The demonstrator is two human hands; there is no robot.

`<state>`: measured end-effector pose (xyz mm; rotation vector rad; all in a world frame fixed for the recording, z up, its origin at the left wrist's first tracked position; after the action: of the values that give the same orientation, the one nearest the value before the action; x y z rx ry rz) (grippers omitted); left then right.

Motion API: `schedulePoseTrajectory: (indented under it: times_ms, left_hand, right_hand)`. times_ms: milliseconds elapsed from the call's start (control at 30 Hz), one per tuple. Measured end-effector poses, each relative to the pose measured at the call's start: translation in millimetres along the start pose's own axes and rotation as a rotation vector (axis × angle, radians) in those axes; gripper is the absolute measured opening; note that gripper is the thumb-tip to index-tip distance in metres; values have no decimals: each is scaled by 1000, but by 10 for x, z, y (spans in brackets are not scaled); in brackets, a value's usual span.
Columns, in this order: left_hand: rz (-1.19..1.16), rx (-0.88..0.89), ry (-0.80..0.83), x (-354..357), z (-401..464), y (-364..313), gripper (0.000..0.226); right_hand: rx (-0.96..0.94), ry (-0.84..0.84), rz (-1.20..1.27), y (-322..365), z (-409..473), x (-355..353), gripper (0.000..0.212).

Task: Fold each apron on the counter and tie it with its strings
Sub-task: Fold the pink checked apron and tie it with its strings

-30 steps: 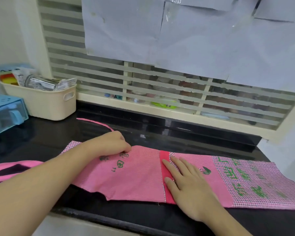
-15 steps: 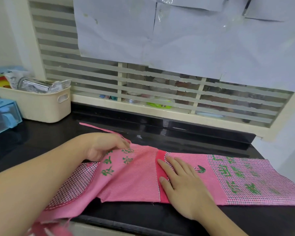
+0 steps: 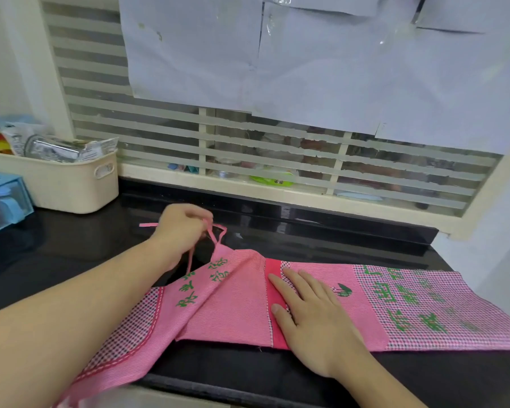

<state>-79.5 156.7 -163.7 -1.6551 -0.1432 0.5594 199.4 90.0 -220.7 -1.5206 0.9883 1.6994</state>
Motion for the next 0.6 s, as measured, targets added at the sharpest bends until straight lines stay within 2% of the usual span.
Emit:
schedulePoseTrajectory:
  times_ms: [100, 133, 200, 233, 300, 333, 400, 467, 500, 567, 600]
  left_hand:
    - [-236, 20, 2, -55, 33, -103, 46]
    - [-224, 46, 7, -87, 45, -134, 52]
    - [-26, 124, -31, -189, 106, -177, 62]
    - [157, 157, -71, -242, 139, -181, 63]
    - [528, 179, -137, -303, 109, -186, 51]
    - [622, 191, -136, -284, 55, -199, 43]
    - [686, 272, 4, -150, -153, -239, 34]
    - [776, 275, 319, 74, -472, -182, 48]
    - [901, 248, 446, 140, -620, -107, 57]
    - [1171, 204, 544, 110, -737, 63, 63]
    - [1209, 179, 539, 29, -728, 100, 59]
  right_hand:
    - [7, -3, 4, -8, -5, 6, 72]
    - [8, -3, 2, -11, -1, 9, 68]
    - [8, -6, 0, -14, 4, 13, 62]
    - [8, -7, -2, -15, 1, 8, 60]
    - [6, -6, 2, -6, 0, 8, 60]
    - [6, -5, -1, -14, -2, 9, 60]
    - [7, -7, -10, -17, 4, 11, 60]
    - [9, 0, -8, -29, 13, 14, 60]
    - [9, 5, -6, -30, 14, 19, 60]
    - [4, 11, -7, -23, 12, 22, 64]
    - [3, 13, -6, -13, 7, 24, 68]
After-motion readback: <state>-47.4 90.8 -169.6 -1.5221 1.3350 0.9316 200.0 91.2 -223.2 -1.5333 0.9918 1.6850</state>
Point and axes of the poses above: each hand's wrist, its own z-axis towards the middle knuckle, its own x-axis out of the palm, y = z × x, the point moved 6 cm from there along z, towards the middle knuckle, and after that the axes turned 5 degrees about -x, right-handed, at the moved point
